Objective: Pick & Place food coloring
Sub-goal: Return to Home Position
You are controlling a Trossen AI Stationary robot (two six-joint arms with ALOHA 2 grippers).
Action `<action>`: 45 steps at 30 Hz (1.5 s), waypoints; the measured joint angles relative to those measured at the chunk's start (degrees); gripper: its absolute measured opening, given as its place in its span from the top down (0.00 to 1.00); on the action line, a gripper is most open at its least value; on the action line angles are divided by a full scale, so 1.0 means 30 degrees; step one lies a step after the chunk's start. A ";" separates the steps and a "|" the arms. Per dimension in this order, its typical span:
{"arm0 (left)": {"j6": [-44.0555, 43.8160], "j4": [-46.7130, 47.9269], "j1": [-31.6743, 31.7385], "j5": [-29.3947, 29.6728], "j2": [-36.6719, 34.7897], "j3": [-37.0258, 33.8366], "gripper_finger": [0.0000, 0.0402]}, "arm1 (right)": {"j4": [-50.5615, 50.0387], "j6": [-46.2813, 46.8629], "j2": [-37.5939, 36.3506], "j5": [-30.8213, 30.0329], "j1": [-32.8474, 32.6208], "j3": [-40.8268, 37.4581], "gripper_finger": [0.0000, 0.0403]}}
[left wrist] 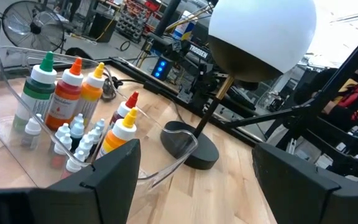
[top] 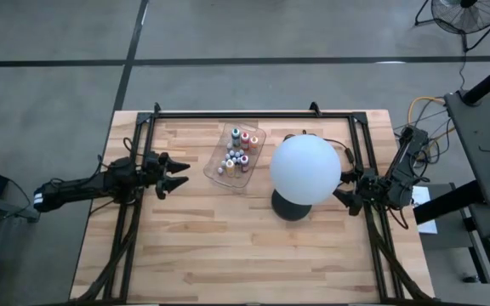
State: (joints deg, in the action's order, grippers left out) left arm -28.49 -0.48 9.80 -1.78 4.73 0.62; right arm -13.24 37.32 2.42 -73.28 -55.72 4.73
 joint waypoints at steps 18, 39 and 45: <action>-0.0004 -0.0086 0.0000 -0.0015 0.0007 0.0000 0.30 | 0.0024 -0.0004 0.0000 0.0066 0.0000 0.0000 0.14; 0.0000 -0.0115 0.0007 -0.0022 0.0007 0.0007 0.30 | 0.0024 -0.0005 -0.0007 0.0058 0.0000 -0.0007 0.13; -0.0006 -0.0115 0.0007 -0.0022 0.0007 0.0007 0.30 | 0.0024 -0.0007 -0.0007 0.0058 0.0000 -0.0007 0.14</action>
State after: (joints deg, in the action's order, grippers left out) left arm -28.51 -0.82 9.82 -1.85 4.75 0.64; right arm -13.17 37.30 2.39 -73.10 -55.72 4.71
